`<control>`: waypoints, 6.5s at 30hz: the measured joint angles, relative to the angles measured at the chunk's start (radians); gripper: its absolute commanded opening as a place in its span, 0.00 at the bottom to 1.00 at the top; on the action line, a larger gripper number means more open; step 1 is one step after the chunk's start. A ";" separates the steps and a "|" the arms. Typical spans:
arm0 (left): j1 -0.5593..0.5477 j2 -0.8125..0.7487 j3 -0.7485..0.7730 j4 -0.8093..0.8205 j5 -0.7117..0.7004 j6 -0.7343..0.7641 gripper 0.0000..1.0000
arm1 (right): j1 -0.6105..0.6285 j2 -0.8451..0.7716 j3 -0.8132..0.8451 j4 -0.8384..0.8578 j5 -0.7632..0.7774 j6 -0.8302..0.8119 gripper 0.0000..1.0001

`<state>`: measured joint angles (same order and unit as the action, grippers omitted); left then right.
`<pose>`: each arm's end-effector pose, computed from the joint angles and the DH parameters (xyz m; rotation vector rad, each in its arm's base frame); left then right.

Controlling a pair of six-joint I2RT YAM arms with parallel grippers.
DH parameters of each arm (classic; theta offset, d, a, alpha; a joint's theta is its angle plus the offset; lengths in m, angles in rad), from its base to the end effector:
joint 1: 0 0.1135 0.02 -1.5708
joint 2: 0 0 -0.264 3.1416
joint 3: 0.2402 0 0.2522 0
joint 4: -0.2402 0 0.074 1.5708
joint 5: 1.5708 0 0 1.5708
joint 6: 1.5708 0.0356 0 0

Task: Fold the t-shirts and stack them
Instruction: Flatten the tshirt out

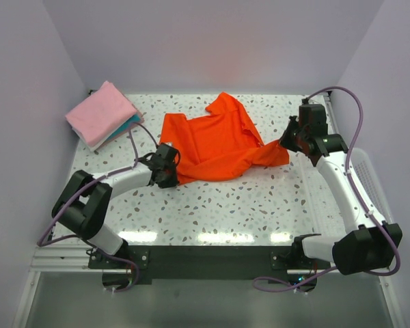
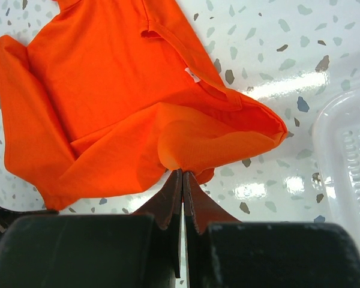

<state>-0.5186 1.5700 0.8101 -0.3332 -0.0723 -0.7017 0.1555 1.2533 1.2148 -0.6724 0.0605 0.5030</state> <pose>0.2523 -0.1410 0.1550 -0.2699 2.6807 -0.2960 0.2648 0.0393 0.3434 0.4282 2.2550 0.2746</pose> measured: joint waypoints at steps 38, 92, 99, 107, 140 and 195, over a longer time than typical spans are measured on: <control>0.265 -0.635 1.005 -0.222 -0.289 0.229 0.00 | 0.002 -0.194 0.756 0.189 -0.117 -0.043 0.00; 0.355 -0.544 1.148 -0.196 -0.046 0.275 0.00 | 0.002 -0.146 0.895 0.242 -0.052 -0.105 0.00; 0.355 -0.527 1.030 -0.208 -0.036 0.258 0.00 | 0.002 -0.055 0.884 0.291 -0.052 -0.093 0.00; 0.397 -0.220 0.714 -0.097 0.080 0.227 0.02 | 0.000 0.335 0.745 0.365 -0.040 -0.095 0.00; 0.335 0.226 0.441 -0.003 0.259 0.099 0.99 | -0.032 0.624 0.259 0.274 -0.280 -0.087 0.98; 0.372 0.018 0.557 -0.140 0.100 0.295 1.00 | -0.004 0.651 0.156 0.163 -0.369 -0.122 0.97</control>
<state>-0.1471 1.5875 1.3666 -0.4732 0.0280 -0.4068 0.1513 1.9041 1.3705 -0.5095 -0.3088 0.3809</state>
